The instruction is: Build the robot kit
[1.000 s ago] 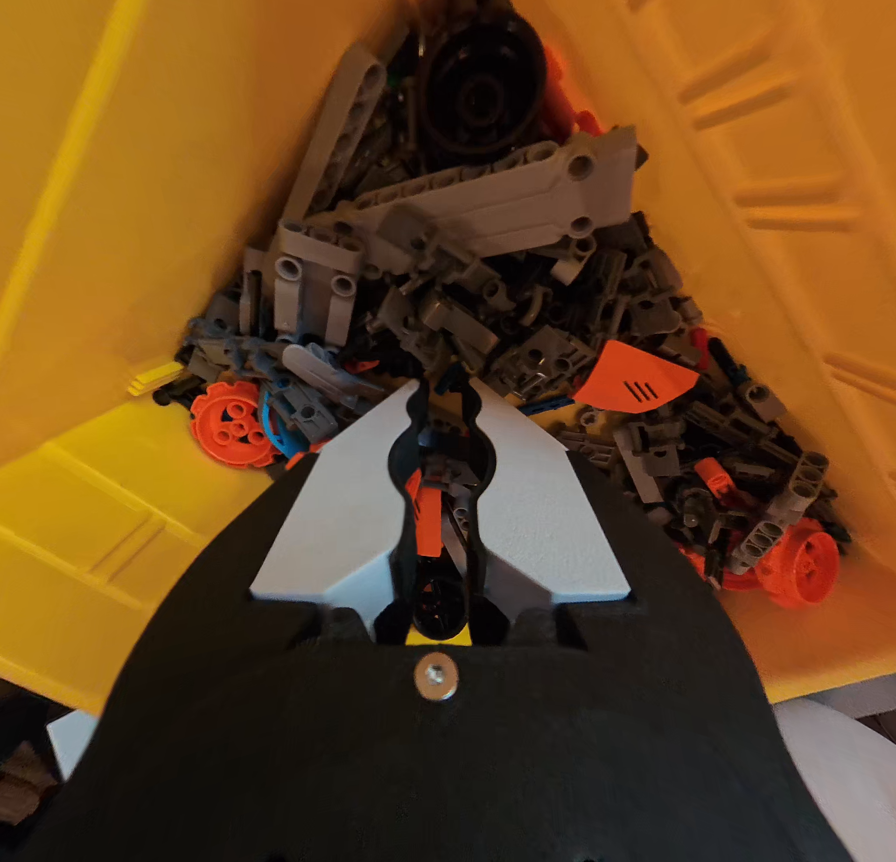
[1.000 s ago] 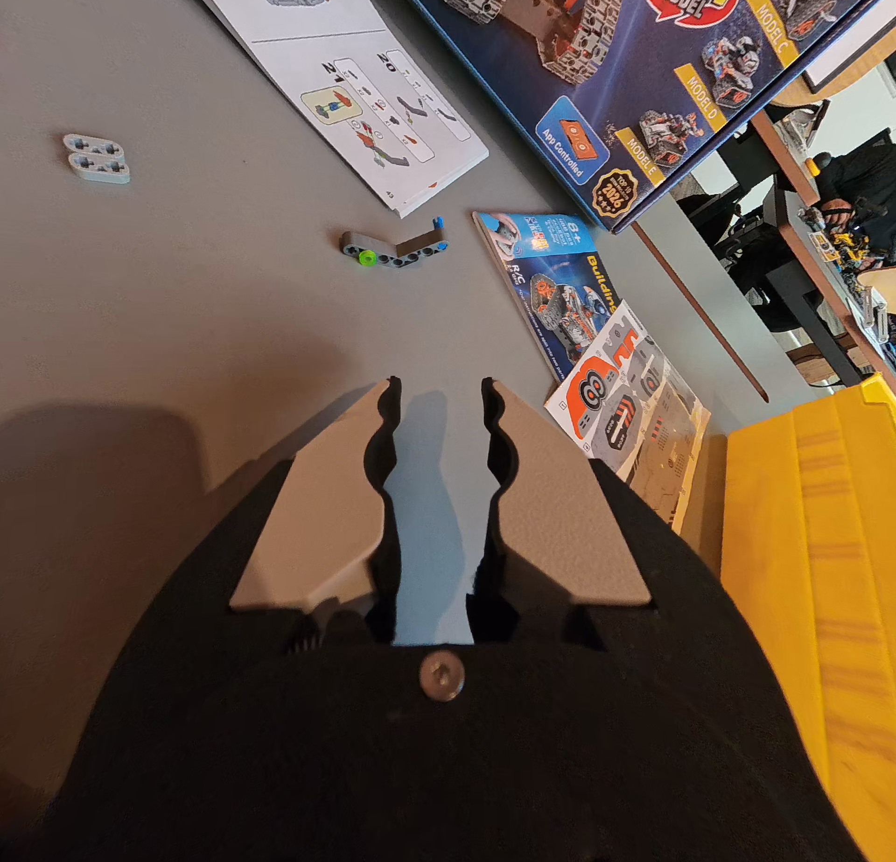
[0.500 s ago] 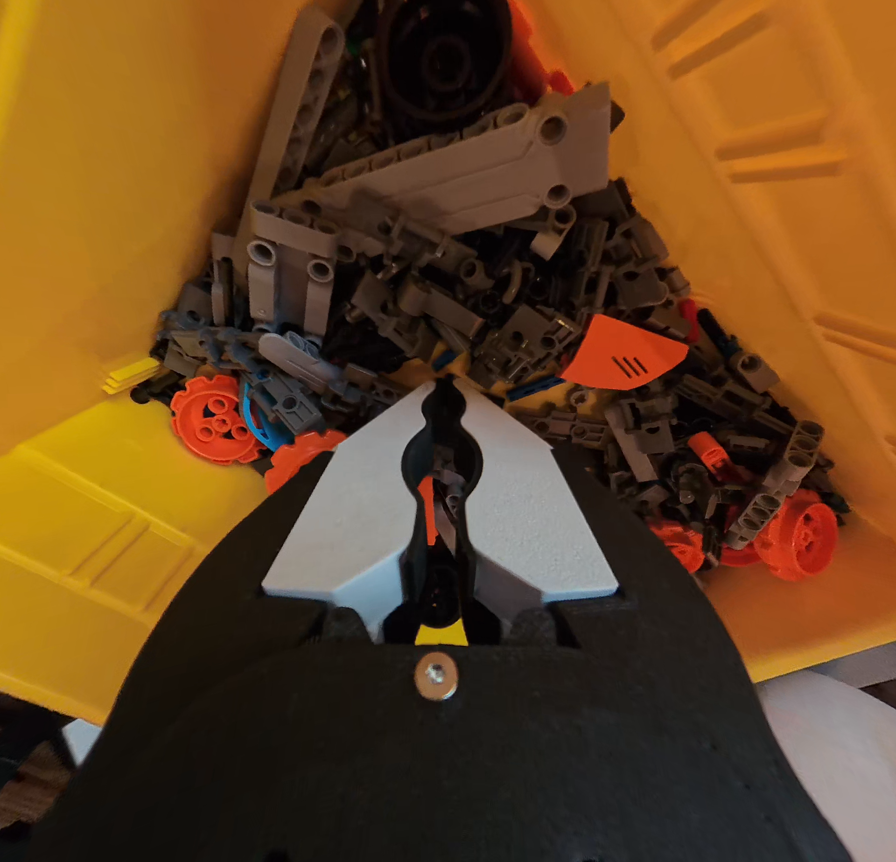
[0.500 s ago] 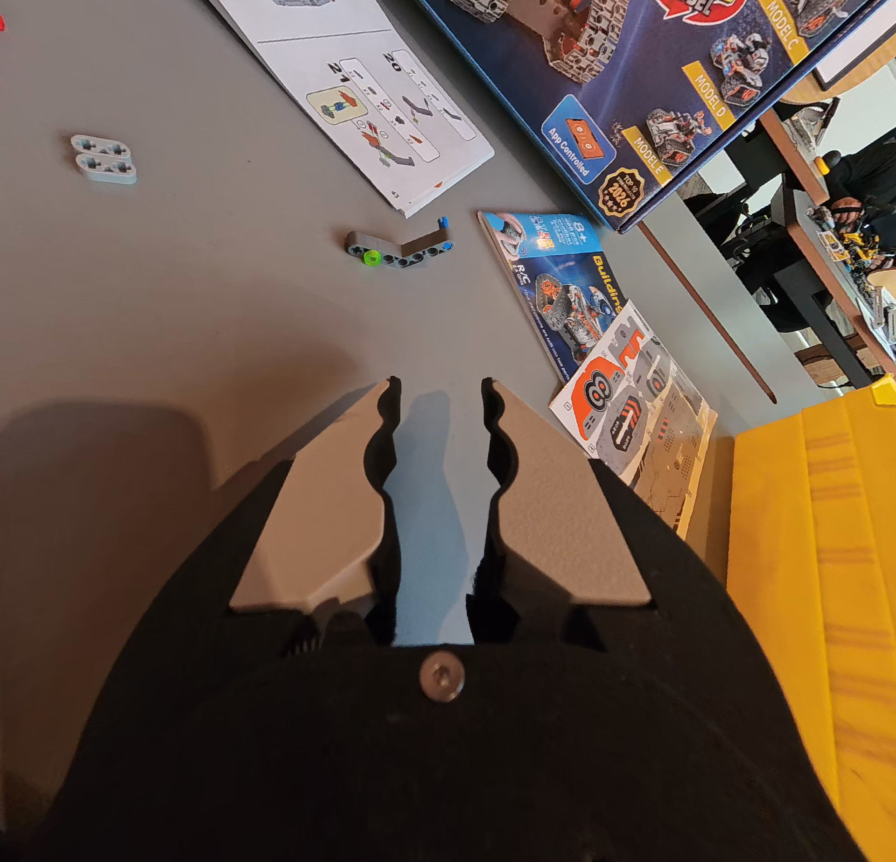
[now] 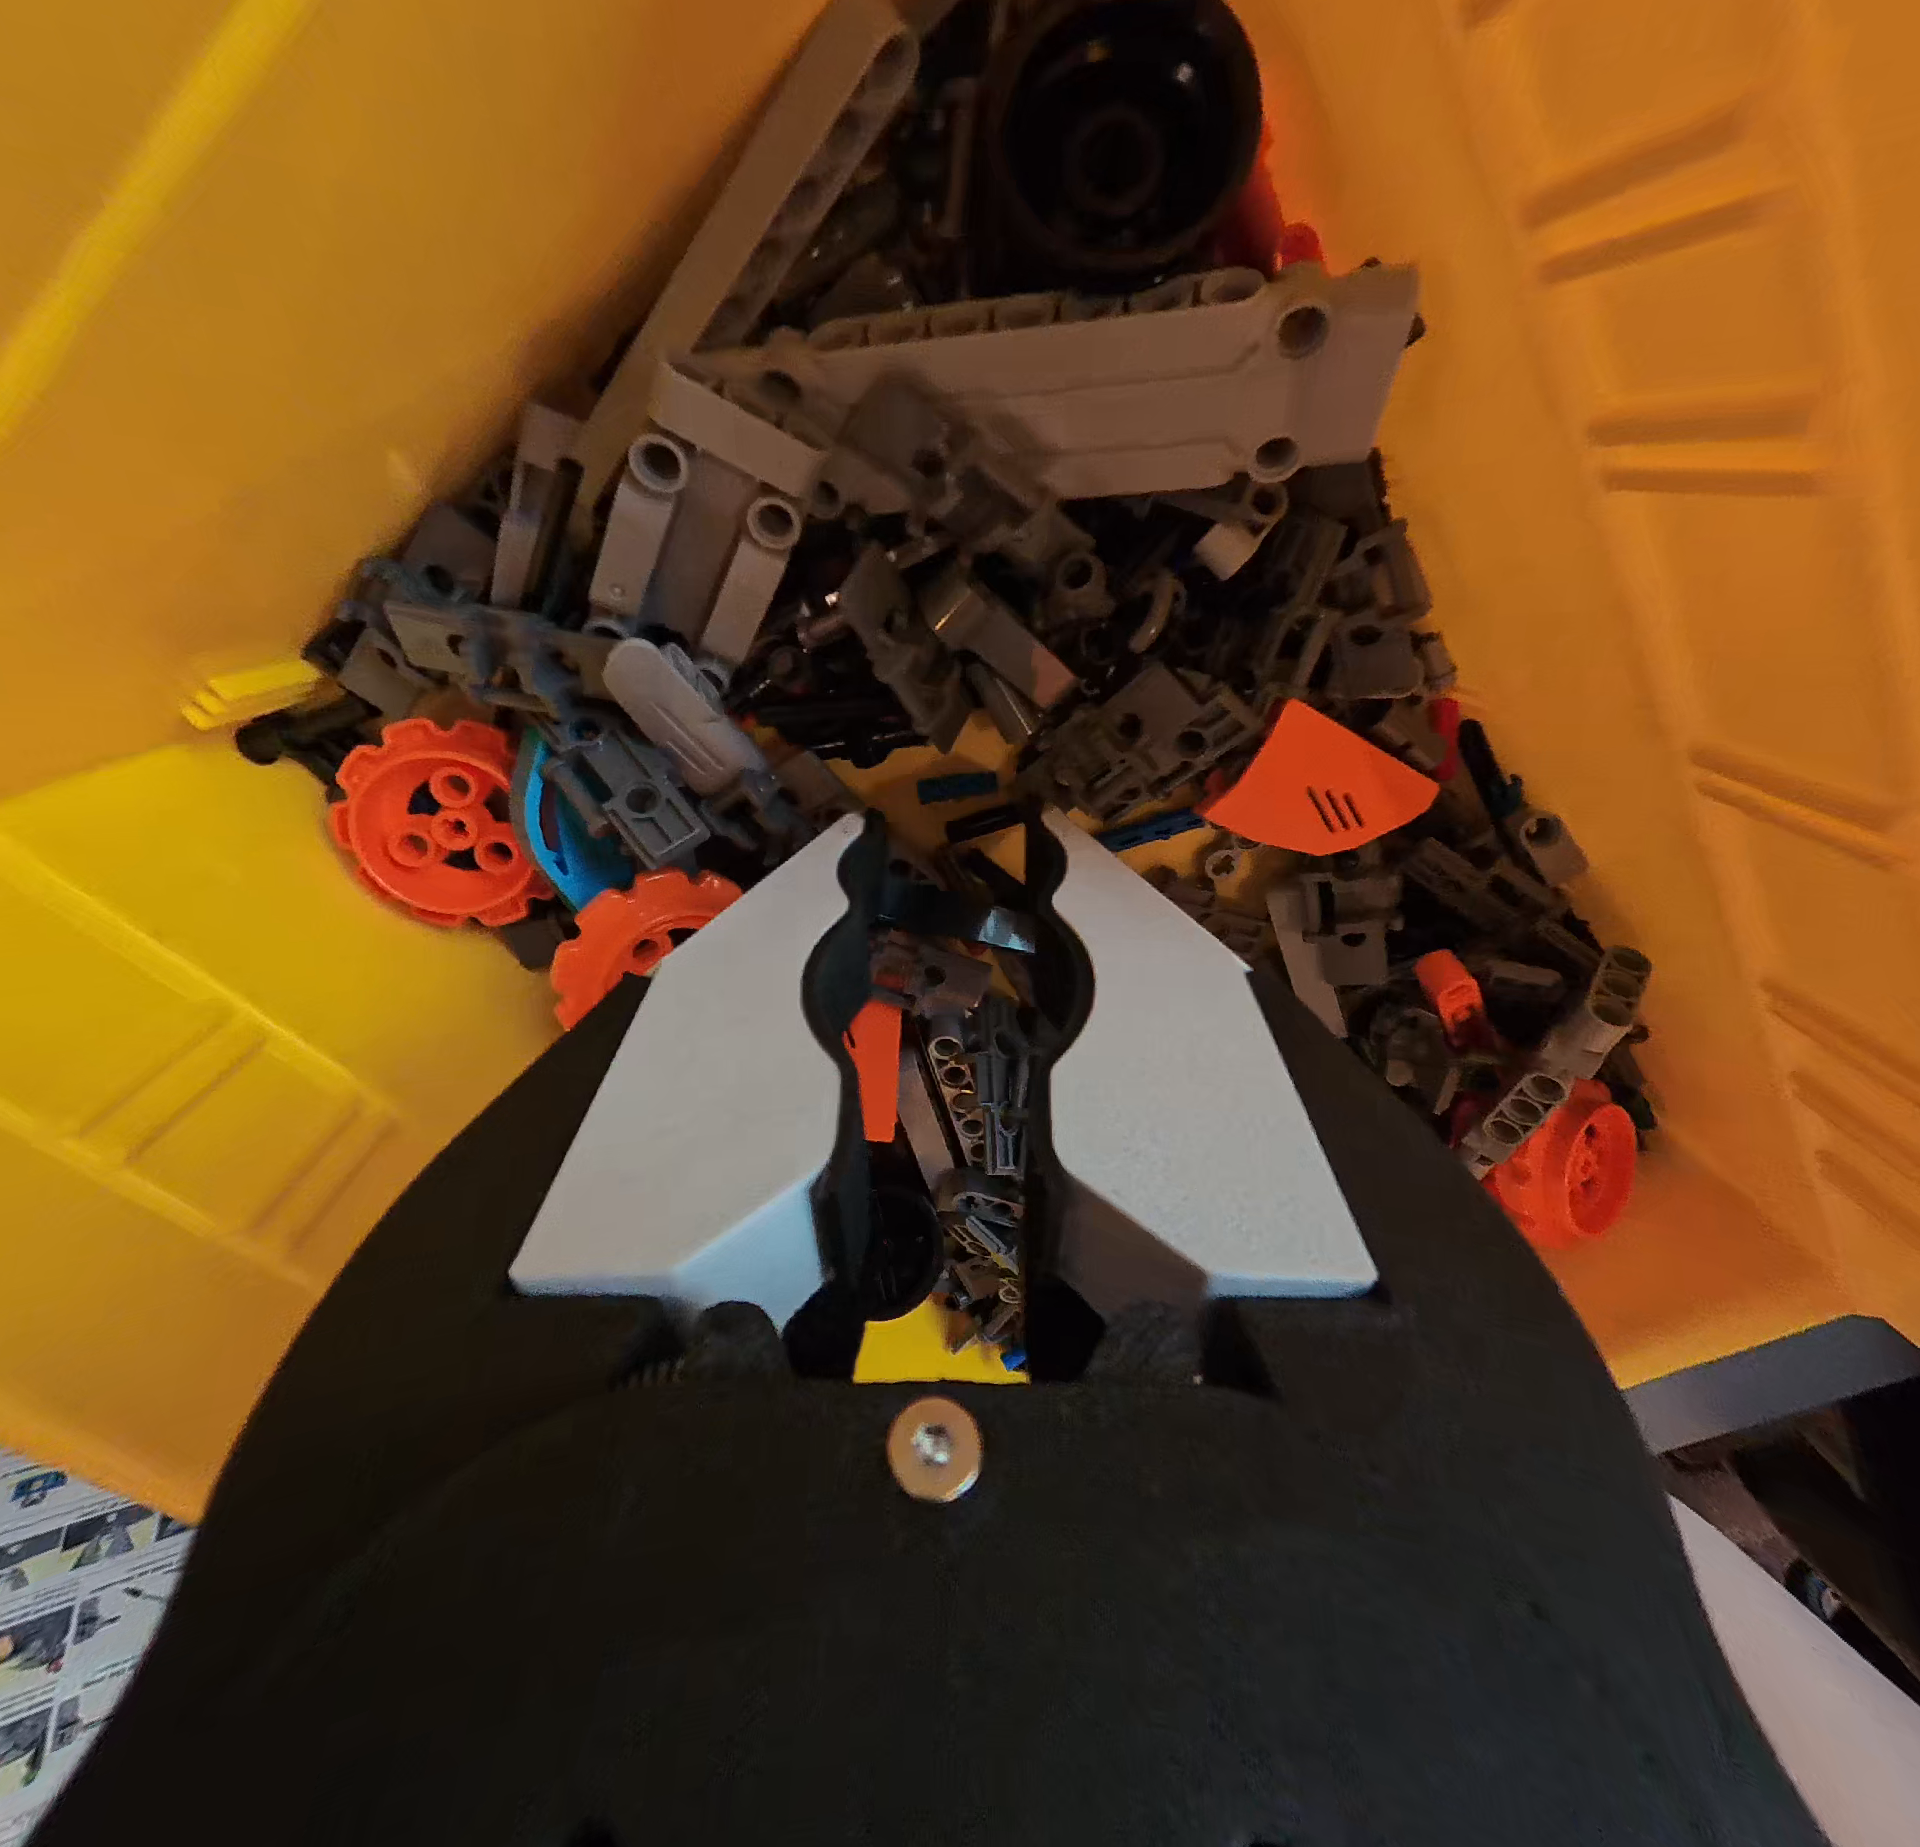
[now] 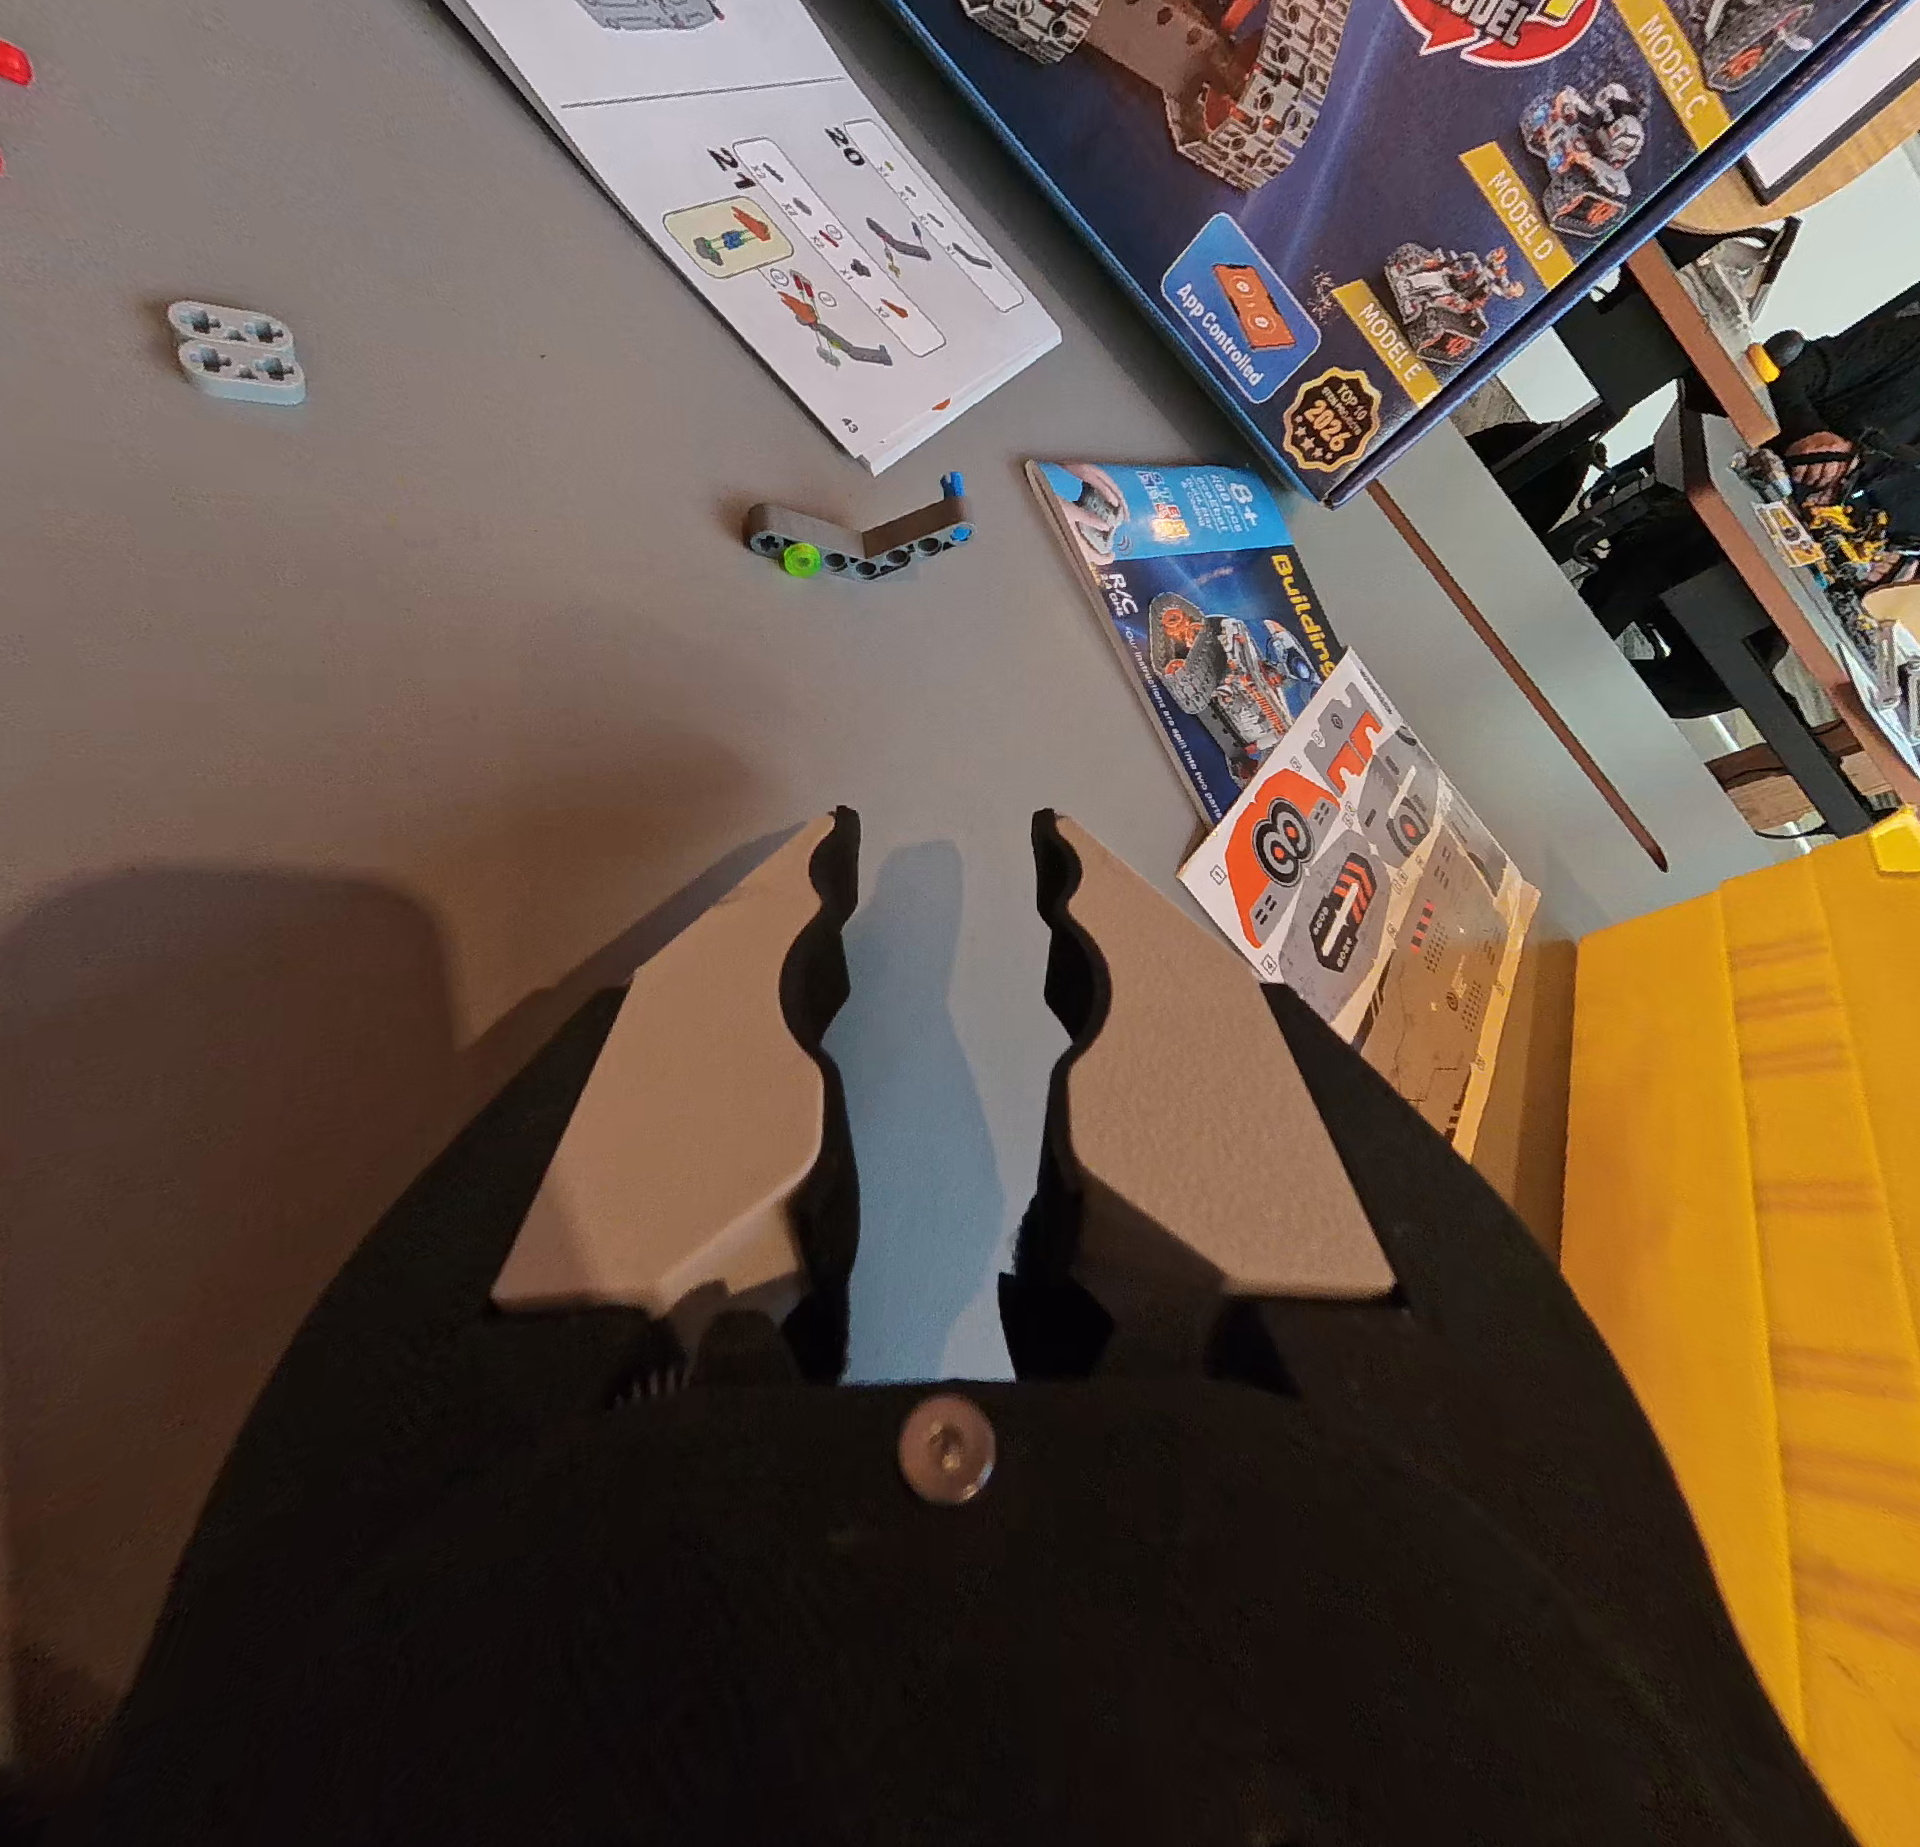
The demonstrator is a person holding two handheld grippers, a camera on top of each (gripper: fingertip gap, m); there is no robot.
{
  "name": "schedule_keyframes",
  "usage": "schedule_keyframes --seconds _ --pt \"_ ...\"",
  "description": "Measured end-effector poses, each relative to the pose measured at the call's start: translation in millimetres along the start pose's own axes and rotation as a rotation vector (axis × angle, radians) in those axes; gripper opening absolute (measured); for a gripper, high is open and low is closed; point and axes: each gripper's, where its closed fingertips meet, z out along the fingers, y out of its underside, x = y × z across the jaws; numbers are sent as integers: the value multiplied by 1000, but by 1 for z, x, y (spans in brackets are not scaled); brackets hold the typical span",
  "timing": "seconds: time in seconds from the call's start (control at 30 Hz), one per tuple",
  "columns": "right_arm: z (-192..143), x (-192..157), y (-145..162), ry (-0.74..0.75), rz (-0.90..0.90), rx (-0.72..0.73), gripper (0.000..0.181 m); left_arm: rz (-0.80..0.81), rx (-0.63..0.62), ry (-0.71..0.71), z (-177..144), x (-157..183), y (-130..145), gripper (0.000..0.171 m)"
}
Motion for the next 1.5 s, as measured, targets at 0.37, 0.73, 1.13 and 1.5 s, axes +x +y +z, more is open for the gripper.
schedule_keyframes --seconds 0.37,0.73,1.13,1.5 --pt "0 -1 0 -4 -3 -3 34 38 5 -25 2 1 -6 20" --pt "-1 -1 -1 -2 -5 3 34 24 -16 -13 9 -4 0 20" --pt "-2 0 -4 -6 3 26 34 105 -33 -28 9 3 -1 2" --pt "-4 0 -10 -27 52 69 34 -1 125 -156 -47 1 4 2"
